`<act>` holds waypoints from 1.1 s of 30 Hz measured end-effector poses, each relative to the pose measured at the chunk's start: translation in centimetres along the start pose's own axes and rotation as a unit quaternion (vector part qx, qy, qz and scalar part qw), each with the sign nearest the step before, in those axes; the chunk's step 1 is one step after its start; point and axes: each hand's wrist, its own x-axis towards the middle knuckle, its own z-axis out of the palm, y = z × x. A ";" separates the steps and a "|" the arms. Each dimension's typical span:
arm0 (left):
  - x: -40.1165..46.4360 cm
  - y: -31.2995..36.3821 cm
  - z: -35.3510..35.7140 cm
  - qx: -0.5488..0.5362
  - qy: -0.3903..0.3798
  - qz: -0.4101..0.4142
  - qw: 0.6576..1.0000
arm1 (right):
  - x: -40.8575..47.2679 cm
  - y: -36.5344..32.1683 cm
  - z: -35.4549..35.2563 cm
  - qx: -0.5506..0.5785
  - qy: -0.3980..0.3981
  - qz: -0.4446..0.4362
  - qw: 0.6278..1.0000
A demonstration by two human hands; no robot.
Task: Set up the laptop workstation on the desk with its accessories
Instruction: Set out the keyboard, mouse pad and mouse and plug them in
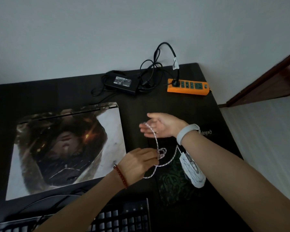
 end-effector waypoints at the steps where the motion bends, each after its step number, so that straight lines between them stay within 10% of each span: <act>1: -0.5 -0.1 0.1 -0.007 -0.004 -0.010 1.000 | -0.1 -0.6 0.1 0.080 0.020 -0.030 0.996; 10: -2.4 -1.4 1.2 -0.062 0.018 -0.145 0.987 | -1.2 -6.0 -1.0 0.198 0.152 -0.270 0.930; 16: -2.1 -3.0 1.1 -0.156 0.129 -0.320 0.926 | -1.9 -5.5 -2.3 -0.102 0.219 -0.358 0.902; 18: -2.1 -3.7 0.6 -0.124 0.176 -0.370 0.904 | -2.5 -5.5 -2.4 -0.268 0.282 -0.386 0.837; 20: -2.6 -4.6 0.2 -0.074 0.195 -0.426 0.881 | -3.1 -5.6 -2.4 -0.415 0.383 -0.449 0.692; 24: -4.5 -6.0 0.6 -0.004 0.134 -0.518 0.845 | -4.0 -6.7 -1.7 -0.456 0.517 -0.545 0.477; 33: -5.6 -6.4 2.8 0.061 0.077 -0.542 0.834 | 1.1 3.0 1.9 -0.697 0.309 -0.452 0.464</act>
